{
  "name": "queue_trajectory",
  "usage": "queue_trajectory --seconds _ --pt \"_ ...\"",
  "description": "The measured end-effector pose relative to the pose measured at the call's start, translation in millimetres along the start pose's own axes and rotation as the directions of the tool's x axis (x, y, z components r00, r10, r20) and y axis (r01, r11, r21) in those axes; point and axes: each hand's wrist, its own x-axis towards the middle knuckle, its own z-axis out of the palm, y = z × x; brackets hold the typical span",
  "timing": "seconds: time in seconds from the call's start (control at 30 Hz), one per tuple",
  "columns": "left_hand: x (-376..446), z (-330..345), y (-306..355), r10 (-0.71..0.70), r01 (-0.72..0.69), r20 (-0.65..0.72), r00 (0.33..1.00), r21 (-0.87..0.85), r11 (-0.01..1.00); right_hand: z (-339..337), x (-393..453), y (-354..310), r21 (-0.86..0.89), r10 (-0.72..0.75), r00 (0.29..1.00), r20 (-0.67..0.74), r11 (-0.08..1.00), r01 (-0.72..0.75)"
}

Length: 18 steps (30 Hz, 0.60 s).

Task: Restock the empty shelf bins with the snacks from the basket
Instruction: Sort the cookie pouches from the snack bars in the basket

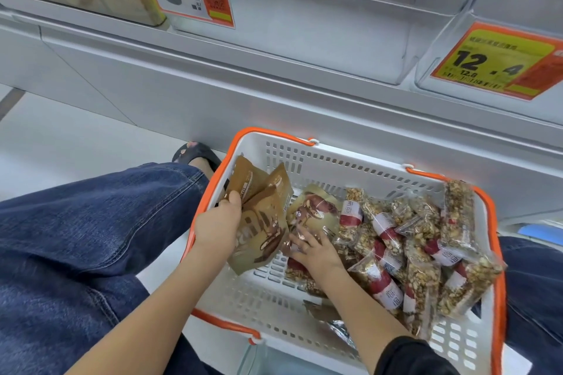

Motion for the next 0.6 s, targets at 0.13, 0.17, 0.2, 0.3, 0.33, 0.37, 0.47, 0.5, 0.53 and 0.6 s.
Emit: queue_trajectory --seconds 0.13,0.17,0.2,0.3,0.33,0.37,0.47,0.5,0.53,0.6 --pt "-3 -3 3 0.028 -0.028 -0.024 0.999 -0.018 0.999 8 4 8 -0.036 0.015 1.0 0.003 0.999 -0.015" --pt "-3 -4 3 0.037 -0.038 -0.033 0.999 -0.025 0.999 9 4 10 -0.019 0.023 1.0 -0.003 1.0 -0.023" --pt "-3 -4 3 0.045 -0.046 -0.045 0.998 -0.031 0.998 9 4 11 0.001 0.03 1.0 -0.007 1.0 -0.03" --pt "-4 -4 4 0.045 -0.048 -0.075 0.996 -0.03 0.998 -7 -3 8 0.085 0.052 0.999 -0.007 0.995 -0.051" --pt "-5 -4 4 0.037 -0.039 -0.084 0.996 -0.031 0.999 -19 -9 5 0.109 0.054 0.998 -0.024 0.993 -0.051" --pt "-5 -5 4 0.028 -0.03 -0.082 0.996 -0.028 0.999 -34 -17 1 0.116 0.055 0.997 -0.048 0.992 -0.05" --pt "-6 -7 4 0.031 -0.03 -0.025 0.999 0.035 0.999 -77 -54 4 0.083 0.048 0.982 -0.181 0.996 -0.034" --pt "-7 -8 5 0.032 -0.032 -0.009 0.999 0.048 0.998 -89 -71 13 0.105 0.07 0.968 -0.241 0.993 -0.046" --pt "-7 -9 5 0.033 -0.033 -0.001 0.999 0.054 0.998 -98 -90 26 0.162 0.13 0.942 -0.311 0.983 -0.083" --pt "-7 -8 4 0.023 -0.023 -0.001 1.0 0.045 0.999 -101 -128 61 0.329 0.35 0.835 -0.425 0.919 -0.217"
